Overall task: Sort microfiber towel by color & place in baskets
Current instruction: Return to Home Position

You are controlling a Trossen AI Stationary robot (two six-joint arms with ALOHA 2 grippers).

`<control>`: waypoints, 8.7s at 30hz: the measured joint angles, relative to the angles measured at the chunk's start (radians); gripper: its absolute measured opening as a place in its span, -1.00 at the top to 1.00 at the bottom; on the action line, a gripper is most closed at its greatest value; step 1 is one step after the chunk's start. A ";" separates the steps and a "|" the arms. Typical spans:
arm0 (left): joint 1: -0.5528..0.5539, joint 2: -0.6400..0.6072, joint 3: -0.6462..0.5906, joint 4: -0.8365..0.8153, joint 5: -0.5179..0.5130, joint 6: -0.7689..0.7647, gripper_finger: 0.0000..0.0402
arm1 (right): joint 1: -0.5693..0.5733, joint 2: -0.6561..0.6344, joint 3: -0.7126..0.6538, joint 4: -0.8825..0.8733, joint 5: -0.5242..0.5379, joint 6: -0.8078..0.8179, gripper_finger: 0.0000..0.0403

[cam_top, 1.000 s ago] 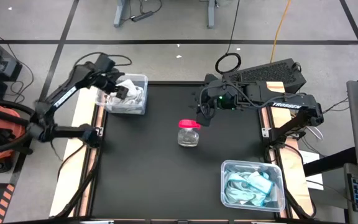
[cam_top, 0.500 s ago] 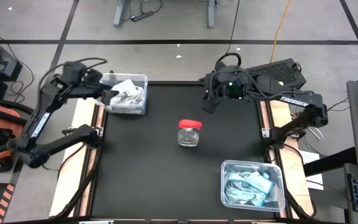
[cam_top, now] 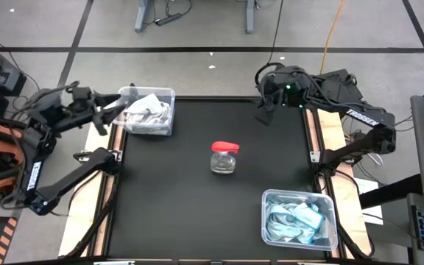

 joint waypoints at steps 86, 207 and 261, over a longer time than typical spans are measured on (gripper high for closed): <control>0.000 -0.492 -0.669 0.160 -0.033 -0.218 -0.31 | -0.113 -1.101 -1.388 0.695 0.005 0.627 -0.10; 0.000 -0.486 -1.034 0.543 -0.130 -0.337 -0.31 | -0.113 -1.189 -1.516 0.653 0.159 0.765 -0.10; 0.000 -0.486 -1.035 0.543 -0.130 -0.337 -0.31 | -0.112 -1.189 -1.517 0.653 0.159 0.765 -0.10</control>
